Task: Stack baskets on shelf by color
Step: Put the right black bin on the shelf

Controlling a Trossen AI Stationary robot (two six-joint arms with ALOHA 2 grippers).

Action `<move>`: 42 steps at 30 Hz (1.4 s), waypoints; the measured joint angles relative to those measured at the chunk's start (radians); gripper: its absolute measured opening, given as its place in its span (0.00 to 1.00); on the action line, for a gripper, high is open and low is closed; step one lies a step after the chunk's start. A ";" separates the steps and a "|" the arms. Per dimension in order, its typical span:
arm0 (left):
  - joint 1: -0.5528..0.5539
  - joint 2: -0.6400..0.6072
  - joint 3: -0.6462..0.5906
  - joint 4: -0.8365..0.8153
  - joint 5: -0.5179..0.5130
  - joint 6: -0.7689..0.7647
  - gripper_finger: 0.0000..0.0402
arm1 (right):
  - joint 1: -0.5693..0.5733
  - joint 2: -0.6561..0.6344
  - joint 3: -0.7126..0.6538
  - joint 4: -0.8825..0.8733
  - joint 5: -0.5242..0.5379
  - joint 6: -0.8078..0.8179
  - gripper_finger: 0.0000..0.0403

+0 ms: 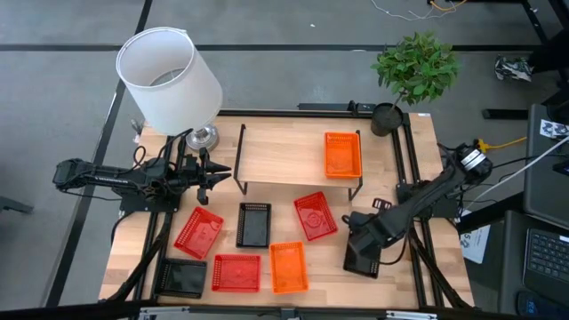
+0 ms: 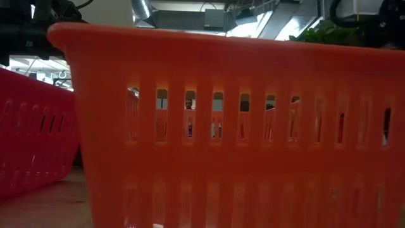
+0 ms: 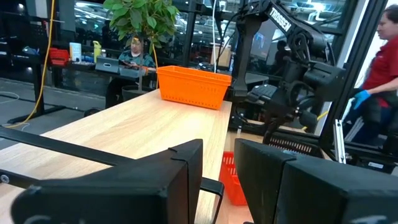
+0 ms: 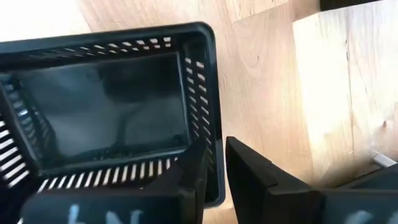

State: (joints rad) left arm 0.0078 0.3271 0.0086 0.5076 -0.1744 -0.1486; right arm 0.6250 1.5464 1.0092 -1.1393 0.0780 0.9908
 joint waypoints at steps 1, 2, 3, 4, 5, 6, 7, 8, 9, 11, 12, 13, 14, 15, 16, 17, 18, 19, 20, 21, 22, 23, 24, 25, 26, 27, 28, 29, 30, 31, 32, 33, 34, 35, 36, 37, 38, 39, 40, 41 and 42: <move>0.000 0.000 0.000 0.000 0.000 0.000 0.21 | 0.000 -0.004 0.000 0.001 0.000 0.002 0.15; 0.000 0.000 0.000 0.000 0.000 0.000 0.21 | 0.000 -0.007 0.000 0.009 -0.001 0.006 0.15; 0.000 0.000 0.000 0.000 0.000 0.000 0.21 | 0.000 -0.013 0.000 0.028 -0.006 0.019 0.15; 0.000 0.000 0.000 0.000 0.000 0.000 0.21 | 0.000 -0.018 0.000 0.062 -0.023 0.030 0.15; 0.000 0.000 0.000 0.000 0.000 0.000 0.21 | 0.000 -0.022 0.000 0.108 -0.046 0.043 0.15; 0.000 0.000 0.000 0.000 0.000 0.000 0.21 | 0.000 -0.025 0.000 0.167 -0.073 0.054 0.15; 0.000 0.000 0.000 0.000 0.000 0.000 0.21 | 0.001 -0.026 0.000 0.227 -0.104 0.060 0.15; 0.000 0.000 0.000 0.000 0.000 0.000 0.21 | 0.008 -0.026 0.000 0.289 -0.133 0.064 0.15; 0.000 0.000 0.000 0.000 0.000 0.000 0.21 | 0.014 -0.026 0.000 0.348 -0.157 0.065 0.15; 0.000 0.000 0.000 0.000 0.000 0.000 0.21 | 0.030 -0.026 0.000 0.441 -0.174 0.075 0.15; 0.000 0.000 0.000 0.000 0.000 0.000 0.21 | 0.039 -0.026 0.000 0.479 -0.173 0.079 0.15; 0.000 0.000 0.000 0.000 0.000 0.001 0.21 | 0.047 -0.026 0.000 0.509 -0.166 0.080 0.15; 0.000 0.000 0.000 0.000 0.000 0.001 0.21 | 0.057 -0.026 0.000 0.538 -0.155 0.079 0.15; 0.000 0.000 0.000 0.000 0.000 0.001 0.21 | 0.065 -0.026 0.000 0.561 -0.145 0.078 0.15; 0.000 0.000 0.000 0.000 0.000 0.001 0.21 | 0.072 -0.026 0.000 0.576 -0.134 0.078 0.15; 0.000 0.000 0.000 0.000 0.000 0.001 0.21 | 0.077 -0.026 0.000 0.583 -0.124 0.080 0.15; 0.000 0.000 0.000 0.000 0.000 0.000 0.21 | 0.081 -0.026 0.000 0.584 -0.115 0.088 0.15; 0.000 0.000 0.000 -0.001 0.000 0.000 0.21 | 0.085 -0.026 0.000 0.583 -0.107 0.107 0.15; 0.000 0.000 0.000 -0.001 0.000 0.000 0.21 | 0.086 -0.026 0.000 0.580 -0.103 0.129 0.15; 0.000 0.000 0.000 0.000 0.000 0.000 0.21 | 0.086 -0.026 0.000 0.571 -0.102 0.138 0.15; 0.000 0.000 0.000 -0.001 0.000 0.000 0.21 | 0.087 -0.026 0.000 0.560 -0.105 0.153 0.16; 0.000 0.000 0.000 -0.001 0.000 0.000 0.21 | 0.086 -0.026 0.000 0.547 -0.114 0.172 0.17; 0.000 0.000 0.000 0.000 0.000 0.001 0.21 | 0.086 -0.026 0.001 0.526 -0.125 0.187 0.19; 0.000 0.000 0.000 -0.001 0.000 0.001 0.21 | 0.086 -0.026 0.001 0.497 -0.133 0.196 0.21; 0.000 0.000 0.000 -0.001 0.000 0.001 0.21 | 0.086 -0.026 0.001 0.466 -0.132 0.205 0.24; 0.000 0.000 0.000 -0.001 0.000 0.001 0.21 | 0.086 -0.026 0.001 0.435 -0.132 0.207 0.27; 0.000 0.000 0.000 -0.001 0.000 0.001 0.21 | 0.086 -0.026 0.001 0.405 -0.132 0.210 0.30; 0.000 0.000 0.000 -0.001 0.000 0.001 0.21 | 0.085 -0.026 0.001 0.378 -0.132 0.211 0.34; 0.000 0.000 0.000 -0.001 0.000 0.001 0.21 | 0.085 -0.026 0.001 0.361 -0.132 0.212 0.37; 0.000 0.000 0.000 0.000 0.000 0.001 0.21 | 0.085 -0.026 0.001 0.361 -0.133 0.212 0.39; 0.000 0.000 0.000 -0.001 0.000 0.001 0.21 | 0.085 -0.026 0.001 0.371 -0.133 0.212 0.41; 0.000 0.000 0.000 -0.001 0.000 0.001 0.21 | 0.085 -0.026 0.001 0.385 -0.133 0.212 0.43; 0.000 0.000 0.000 0.000 0.000 0.001 0.21 | 0.086 -0.026 0.001 0.406 -0.135 0.213 0.43; 0.000 0.000 0.000 0.000 0.000 0.000 0.21 | 0.087 -0.026 0.001 0.434 -0.150 0.214 0.44; 0.000 0.000 0.000 -0.001 0.000 0.000 0.21 | 0.087 -0.026 0.001 0.466 -0.174 0.219 0.44; 0.000 0.000 0.000 -0.001 0.000 0.000 0.21 | 0.088 -0.026 0.001 0.500 -0.190 0.225 0.44; 0.000 0.000 0.000 -0.001 0.000 0.000 0.21 | 0.091 -0.026 0.001 0.531 -0.193 0.233 0.44; 0.000 0.000 0.000 -0.001 0.000 0.000 0.21 | 0.095 -0.026 0.001 0.567 -0.193 0.236 0.44; 0.000 0.000 0.000 -0.001 0.000 0.000 0.21 | 0.101 -0.026 0.001 0.600 -0.193 0.238 0.44; 0.000 0.000 0.000 -0.001 0.000 0.000 0.21 | 0.109 -0.026 0.001 0.625 -0.192 0.242 0.44; 0.000 0.000 0.000 -0.001 0.000 0.000 0.21 | 0.120 -0.026 0.001 0.640 -0.192 0.255 0.44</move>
State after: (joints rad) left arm 0.0082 0.3268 0.0086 0.5068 -0.1741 -0.1482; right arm 0.7446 1.5204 1.0100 -0.4990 -0.1137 1.2461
